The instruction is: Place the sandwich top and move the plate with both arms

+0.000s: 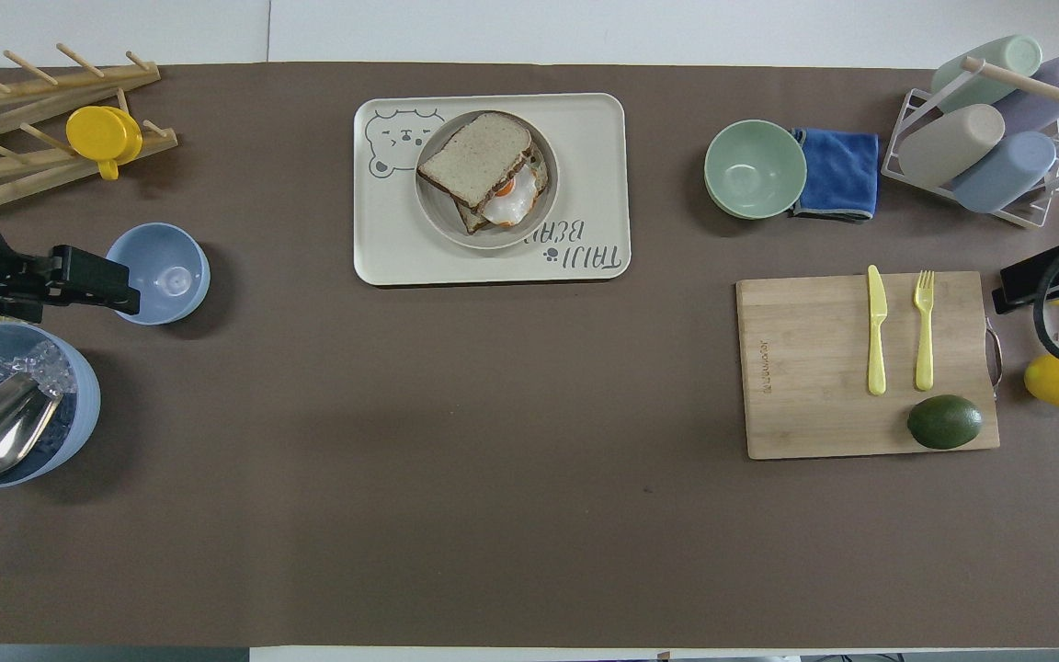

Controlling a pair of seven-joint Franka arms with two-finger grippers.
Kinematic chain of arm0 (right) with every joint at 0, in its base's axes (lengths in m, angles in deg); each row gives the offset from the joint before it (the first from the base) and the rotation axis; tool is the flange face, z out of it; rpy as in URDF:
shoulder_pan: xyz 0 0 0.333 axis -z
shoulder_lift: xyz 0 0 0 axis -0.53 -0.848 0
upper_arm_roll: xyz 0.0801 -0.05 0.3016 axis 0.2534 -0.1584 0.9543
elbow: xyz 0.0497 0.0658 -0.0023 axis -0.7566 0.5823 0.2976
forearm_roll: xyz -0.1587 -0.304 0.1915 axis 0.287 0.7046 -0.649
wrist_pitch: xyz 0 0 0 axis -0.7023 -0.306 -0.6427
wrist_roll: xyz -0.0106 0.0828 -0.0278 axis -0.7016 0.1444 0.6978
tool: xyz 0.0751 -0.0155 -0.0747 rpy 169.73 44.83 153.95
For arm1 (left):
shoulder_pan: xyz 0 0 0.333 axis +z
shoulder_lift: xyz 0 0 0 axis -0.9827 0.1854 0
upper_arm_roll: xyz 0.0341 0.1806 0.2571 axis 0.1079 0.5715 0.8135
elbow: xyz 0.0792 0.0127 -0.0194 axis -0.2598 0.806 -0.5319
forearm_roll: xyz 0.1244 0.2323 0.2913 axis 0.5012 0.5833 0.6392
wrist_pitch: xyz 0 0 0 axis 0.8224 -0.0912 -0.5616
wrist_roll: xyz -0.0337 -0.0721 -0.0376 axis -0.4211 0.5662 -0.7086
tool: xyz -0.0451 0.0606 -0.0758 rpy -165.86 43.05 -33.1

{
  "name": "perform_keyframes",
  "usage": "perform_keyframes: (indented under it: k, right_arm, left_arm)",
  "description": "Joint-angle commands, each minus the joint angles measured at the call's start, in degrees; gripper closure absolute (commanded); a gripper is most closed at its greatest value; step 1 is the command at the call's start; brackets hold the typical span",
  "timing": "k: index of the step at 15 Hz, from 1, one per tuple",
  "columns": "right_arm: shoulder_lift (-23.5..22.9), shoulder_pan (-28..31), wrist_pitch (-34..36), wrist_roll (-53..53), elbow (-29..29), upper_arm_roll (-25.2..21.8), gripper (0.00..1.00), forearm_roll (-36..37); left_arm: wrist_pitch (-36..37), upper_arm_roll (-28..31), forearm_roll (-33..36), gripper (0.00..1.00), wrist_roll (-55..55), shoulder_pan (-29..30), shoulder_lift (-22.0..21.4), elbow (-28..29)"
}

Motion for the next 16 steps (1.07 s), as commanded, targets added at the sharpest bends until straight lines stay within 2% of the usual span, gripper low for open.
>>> perform_keyframes:
  k: [1,3,6,10,16]
  right_arm:
    - [0.99,0.62,-0.02,1.11,0.43,0.45,0.0,-1.27]
    - [0.99,0.62,0.07,1.11,0.52,0.53,0.0,-1.27]
    - [0.99,0.62,0.07,1.11,0.43,0.53,0.0,-1.27]
    - [0.99,0.62,0.15,1.11,0.43,0.53,0.0,-1.27]
    - [0.99,0.62,0.16,1.11,0.43,0.53,0.0,-1.71]
  left_arm:
    - [-2.13,-1.34,3.87,0.0,1.35,0.66,-1.13,2.53]
    - [-0.2,-2.05,8.02,0.0,1.53,-0.75,-0.7,0.42]
    - [2.0,-1.61,6.98,0.0,0.82,-0.75,-0.87,-1.52]
    - [0.26,-1.35,4.16,0.0,0.47,-0.4,-1.31,-0.65]
    - [0.16,-1.43,4.07,0.0,0.65,0.04,-1.84,-0.38]
